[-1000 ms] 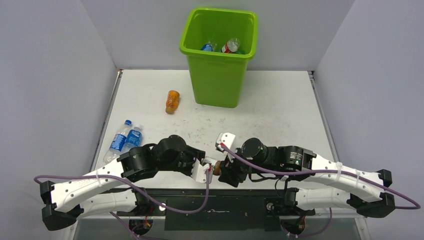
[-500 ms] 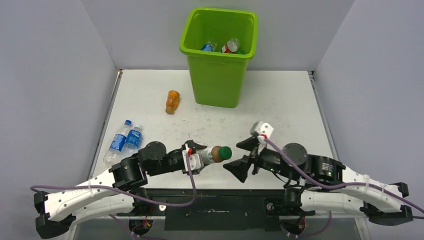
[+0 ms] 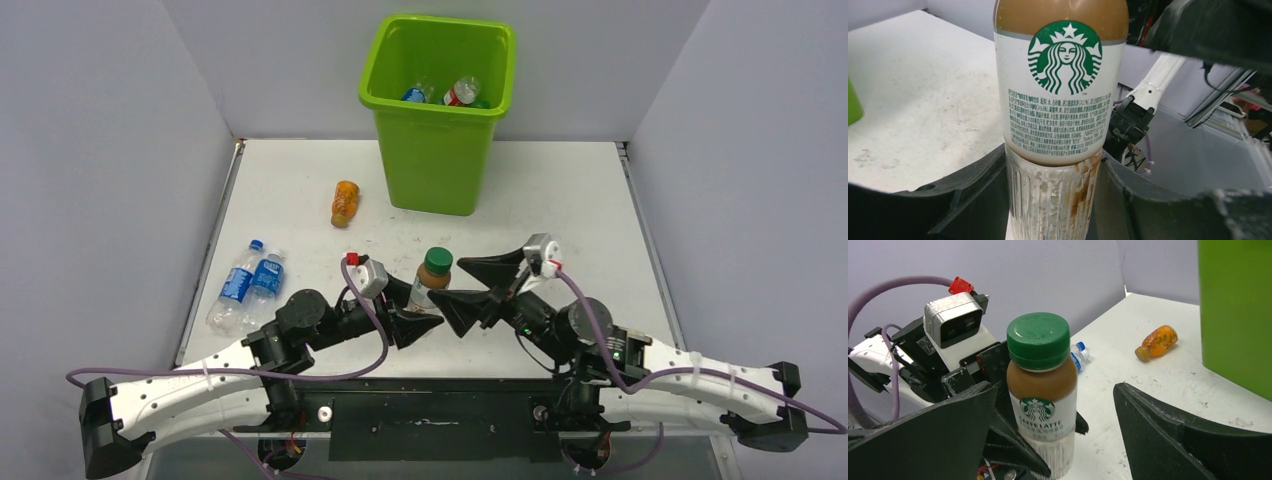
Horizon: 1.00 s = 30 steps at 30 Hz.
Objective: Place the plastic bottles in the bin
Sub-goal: Place the plastic bottle in the trash bin.
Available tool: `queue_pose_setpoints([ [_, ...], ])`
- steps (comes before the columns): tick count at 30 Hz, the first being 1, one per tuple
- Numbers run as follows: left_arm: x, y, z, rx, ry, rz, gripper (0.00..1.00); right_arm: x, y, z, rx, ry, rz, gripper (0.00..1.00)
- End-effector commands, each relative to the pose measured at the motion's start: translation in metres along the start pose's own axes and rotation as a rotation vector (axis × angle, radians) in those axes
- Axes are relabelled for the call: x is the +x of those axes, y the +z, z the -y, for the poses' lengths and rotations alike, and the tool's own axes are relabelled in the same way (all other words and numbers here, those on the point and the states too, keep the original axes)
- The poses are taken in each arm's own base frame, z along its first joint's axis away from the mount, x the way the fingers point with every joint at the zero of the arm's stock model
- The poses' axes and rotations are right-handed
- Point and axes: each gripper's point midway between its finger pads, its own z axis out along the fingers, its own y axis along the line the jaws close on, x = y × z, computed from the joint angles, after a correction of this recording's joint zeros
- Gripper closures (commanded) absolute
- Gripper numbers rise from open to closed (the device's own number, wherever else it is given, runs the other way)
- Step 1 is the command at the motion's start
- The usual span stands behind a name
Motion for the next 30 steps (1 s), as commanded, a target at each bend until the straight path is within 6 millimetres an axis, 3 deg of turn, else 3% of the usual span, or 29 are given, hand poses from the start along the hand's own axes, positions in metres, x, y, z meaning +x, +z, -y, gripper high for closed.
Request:
queue_pose_setpoints([
  [1, -0.016, 0.002, 0.016, 0.075, -0.125, 0.095, 1.0, -0.012, 0.024, -0.022, -0.061, 0.06, 0.069, 0.1],
  [6, 0.001, 0.004, 0.013, 0.055, -0.135, 0.046, 1.0, 0.004, 0.037, -0.014, 0.004, 0.044, 0.022, 0.1],
  [11, 0.002, 0.001, 0.009, 0.027, -0.122, 0.038, 1.0, 0.0, 0.032, -0.014, -0.002, 0.054, 0.036, 0.0],
  [21, 0.01, 0.002, 0.009, 0.028, -0.088, 0.008, 1.0, -0.012, 0.027, -0.006, 0.043, 0.053, 0.05, 0.44],
  [26, 0.014, 0.005, 0.013, 0.036, -0.076, -0.025, 1.0, -0.008, 0.035, -0.008, 0.05, 0.041, 0.026, 0.39],
  [30, 0.017, 0.007, 0.015, 0.04, -0.073, -0.032, 1.0, -0.002, 0.038, -0.007, 0.061, 0.033, 0.005, 0.55],
])
